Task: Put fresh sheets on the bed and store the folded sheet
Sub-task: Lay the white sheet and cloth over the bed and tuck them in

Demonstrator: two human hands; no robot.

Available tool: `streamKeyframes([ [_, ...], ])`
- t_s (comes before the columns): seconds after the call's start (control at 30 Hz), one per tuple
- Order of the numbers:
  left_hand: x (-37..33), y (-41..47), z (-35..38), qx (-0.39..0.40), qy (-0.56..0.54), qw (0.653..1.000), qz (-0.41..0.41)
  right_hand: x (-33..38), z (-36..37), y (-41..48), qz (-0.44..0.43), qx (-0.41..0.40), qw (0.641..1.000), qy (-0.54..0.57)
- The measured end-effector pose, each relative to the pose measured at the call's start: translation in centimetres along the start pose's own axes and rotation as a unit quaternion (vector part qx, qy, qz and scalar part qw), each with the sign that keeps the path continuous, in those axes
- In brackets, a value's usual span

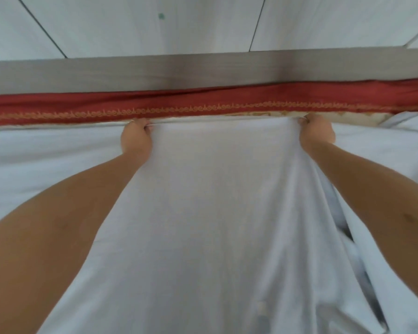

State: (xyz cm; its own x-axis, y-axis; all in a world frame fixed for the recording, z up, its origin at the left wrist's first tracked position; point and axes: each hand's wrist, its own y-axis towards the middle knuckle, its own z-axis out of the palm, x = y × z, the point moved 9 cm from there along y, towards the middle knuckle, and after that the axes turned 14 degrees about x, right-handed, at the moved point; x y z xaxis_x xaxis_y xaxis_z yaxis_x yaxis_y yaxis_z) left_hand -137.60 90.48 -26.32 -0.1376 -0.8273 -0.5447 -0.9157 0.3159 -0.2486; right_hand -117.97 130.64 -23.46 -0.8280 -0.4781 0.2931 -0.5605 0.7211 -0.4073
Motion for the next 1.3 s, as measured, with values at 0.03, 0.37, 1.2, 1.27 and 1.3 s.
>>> streamKeyframes([
  [0.03, -0.1, 0.2, -0.1, -0.01, -0.007, 1.0, 0.005, 0.0, 0.1, 0.1, -0.003, -0.005, 1.0, 0.012],
  [0.37, 0.9, 1.4, 0.8, -0.095, 0.012, 0.995, 0.005, -0.6, 3.2, 2.5, 0.04, 0.023, 0.997, 0.06],
  [1.2, 0.5, 1.6, 1.5, -0.123, 0.101, 0.983, -0.091, 15.2, 10.8, -8.8, -0.43, -0.025, 0.896, -0.111],
  [1.27, 0.8, 1.9, 1.4, -0.128, 0.094, 0.983, -0.094, 19.2, 16.7, -12.2, -0.429, 0.078, 0.884, -0.17],
  [1.3, 1.0, 1.9, 1.5, -0.128, 0.085, 0.984, -0.094, 20.5, 18.3, -12.7, -0.4, 0.081, 0.894, -0.184],
])
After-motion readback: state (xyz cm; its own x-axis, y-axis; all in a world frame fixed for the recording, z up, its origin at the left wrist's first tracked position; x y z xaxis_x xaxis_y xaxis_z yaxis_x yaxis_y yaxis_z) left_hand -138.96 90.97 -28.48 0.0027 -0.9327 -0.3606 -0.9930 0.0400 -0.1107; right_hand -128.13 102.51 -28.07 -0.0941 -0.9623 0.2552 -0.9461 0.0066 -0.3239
